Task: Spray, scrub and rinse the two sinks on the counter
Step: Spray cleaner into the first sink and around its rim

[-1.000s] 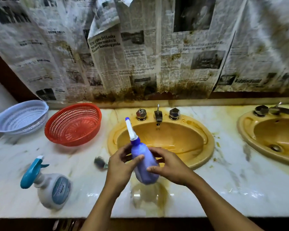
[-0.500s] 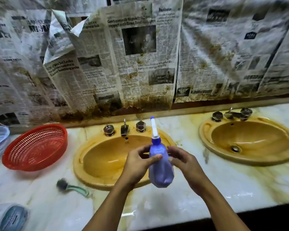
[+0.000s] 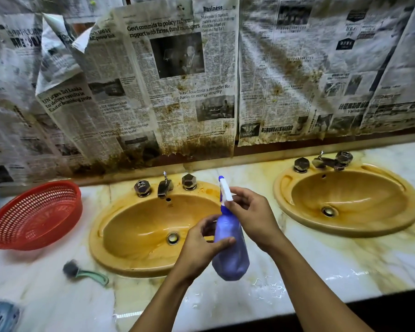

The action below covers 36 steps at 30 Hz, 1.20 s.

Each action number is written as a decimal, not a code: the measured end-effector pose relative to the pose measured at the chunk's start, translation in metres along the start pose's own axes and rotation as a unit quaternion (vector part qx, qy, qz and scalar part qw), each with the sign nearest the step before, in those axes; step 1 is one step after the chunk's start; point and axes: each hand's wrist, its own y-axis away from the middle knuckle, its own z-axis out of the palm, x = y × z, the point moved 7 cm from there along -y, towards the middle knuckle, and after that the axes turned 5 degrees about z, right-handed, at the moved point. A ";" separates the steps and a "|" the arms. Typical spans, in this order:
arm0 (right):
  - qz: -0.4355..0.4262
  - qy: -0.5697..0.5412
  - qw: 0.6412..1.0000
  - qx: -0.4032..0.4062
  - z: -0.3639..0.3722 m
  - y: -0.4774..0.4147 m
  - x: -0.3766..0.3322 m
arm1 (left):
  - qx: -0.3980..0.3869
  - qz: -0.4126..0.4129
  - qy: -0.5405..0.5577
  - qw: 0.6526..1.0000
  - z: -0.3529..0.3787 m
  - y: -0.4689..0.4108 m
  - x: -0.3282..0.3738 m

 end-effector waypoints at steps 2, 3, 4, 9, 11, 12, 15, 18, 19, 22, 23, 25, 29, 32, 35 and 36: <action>0.008 -0.027 1.000 0.008 0.010 0.004 0.000 | -0.041 -0.021 -0.016 0.999 -0.002 0.009 -0.010; 0.018 -0.030 0.999 0.003 0.019 0.006 0.002 | -0.056 -0.034 -0.021 0.998 -0.003 0.017 -0.017; 0.032 -0.027 0.999 -0.007 0.030 0.008 0.005 | -0.061 -0.048 -0.025 0.997 -0.006 0.025 -0.026; 0.147 0.056 0.987 -0.027 0.095 0.019 0.058 | -0.088 -0.083 -0.031 0.992 -0.025 0.069 -0.064; 0.223 0.057 0.973 -0.032 0.120 0.026 0.089 | -0.091 -0.100 -0.026 0.990 -0.037 0.084 -0.079; 0.252 0.045 0.966 -0.043 0.135 0.031 0.100 | -0.087 -0.112 -0.026 0.990 -0.046 0.091 -0.089; 0.298 0.004 0.953 -0.063 0.172 0.048 0.112 | -0.080 -0.130 -0.032 0.988 -0.073 0.107 -0.110; 0.287 -0.010 0.957 -0.051 0.195 0.059 0.103 | -0.085 -0.129 -0.044 0.987 -0.099 0.118 -0.118; 0.284 -0.011 0.958 -0.044 0.201 0.063 0.099 | -0.090 -0.121 -0.045 0.988 -0.106 0.121 -0.118; 0.284 0.008 0.958 -0.030 0.209 0.071 0.096 | -0.106 -0.106 -0.051 0.987 -0.119 0.129 -0.116; 0.284 0.012 0.958 -0.027 0.211 0.074 0.095 | -0.109 -0.102 -0.053 0.987 -0.121 0.131 -0.116; 0.281 0.007 0.959 -0.023 0.213 0.079 0.094 | -0.115 -0.098 -0.060 0.987 -0.124 0.136 -0.118; 0.267 0.001 0.964 -0.015 0.213 0.088 0.086 | -0.128 -0.091 -0.073 0.985 -0.123 0.141 -0.118; 0.257 0.022 0.966 -0.012 0.211 0.093 0.080 | -0.130 -0.069 -0.083 0.986 -0.119 0.143 -0.111; 0.244 0.042 0.969 -0.012 0.209 0.096 0.076 | -0.127 -0.079 -0.074 0.986 -0.117 0.147 -0.114; 0.234 0.035 0.971 -0.021 0.210 0.097 0.073 | -0.127 -0.085 -0.066 0.986 -0.119 0.148 -0.117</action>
